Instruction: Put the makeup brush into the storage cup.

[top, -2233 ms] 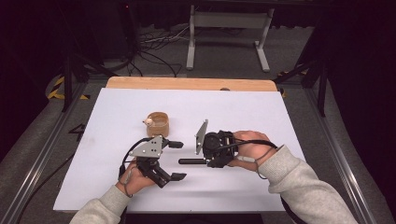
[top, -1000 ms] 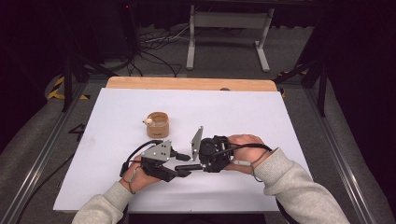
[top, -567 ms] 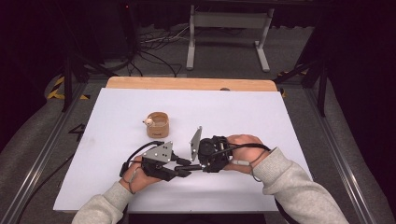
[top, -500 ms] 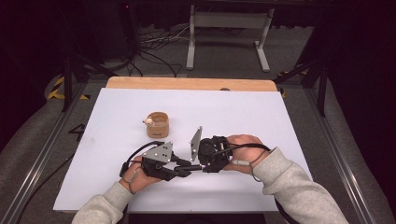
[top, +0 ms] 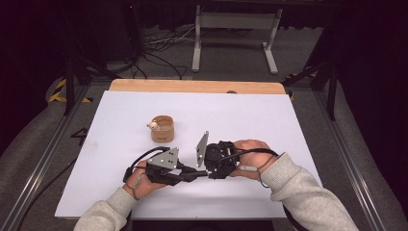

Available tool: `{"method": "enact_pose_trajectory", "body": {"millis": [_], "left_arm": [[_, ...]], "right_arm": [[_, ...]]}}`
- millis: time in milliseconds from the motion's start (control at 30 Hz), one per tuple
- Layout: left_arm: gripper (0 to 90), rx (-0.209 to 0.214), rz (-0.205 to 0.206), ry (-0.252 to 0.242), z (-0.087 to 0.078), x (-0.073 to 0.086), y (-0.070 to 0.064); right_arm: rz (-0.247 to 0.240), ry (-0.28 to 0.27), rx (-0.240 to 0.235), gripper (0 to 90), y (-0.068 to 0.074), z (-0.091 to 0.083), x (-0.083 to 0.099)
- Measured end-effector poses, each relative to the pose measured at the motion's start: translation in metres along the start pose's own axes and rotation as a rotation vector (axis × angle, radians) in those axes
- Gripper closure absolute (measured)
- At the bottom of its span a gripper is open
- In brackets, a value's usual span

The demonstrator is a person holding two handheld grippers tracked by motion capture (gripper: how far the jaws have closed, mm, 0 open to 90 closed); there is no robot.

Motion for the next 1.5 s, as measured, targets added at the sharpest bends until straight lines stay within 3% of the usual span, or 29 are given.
{"method": "enact_pose_trajectory", "body": {"millis": [233,467,767,1000,1500], "left_arm": [[74.1,0.003,0.015,-0.005,-0.002,-0.003,-0.002],[74.0,-0.005,0.008,-0.012,-0.003,-0.003,-0.001],[74.1,-0.006,-0.004,-0.023,-0.004,-0.003,-0.001],[74.0,-0.003,-0.008,-0.029,-0.005,-0.004,-0.002],[74.0,0.001,-0.01,-0.048,-0.009,-0.005,-0.002]], "right_arm": [[0.02,-0.03,0.005,66.8,0.004,-0.001,-0.001],[0.026,-0.167,0.023,53.0,0.005,-0.01,-0.007],[0.064,-0.32,0.052,47.5,0.002,-0.021,0.0],[0.085,-0.427,0.057,47.5,0.003,-0.025,0.005],[0.13,-0.537,0.081,47.8,0.003,-0.024,0.022]]}}
Point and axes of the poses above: each handheld gripper's, and its own axes: z roughly forward along the jaws, x roughly out of its underside, y roughly to its left, the point moved 10 cm from there along z, roughly forward along the jaws, and after that the axes turned 10 degrees about -y, right-handed, at the moved point
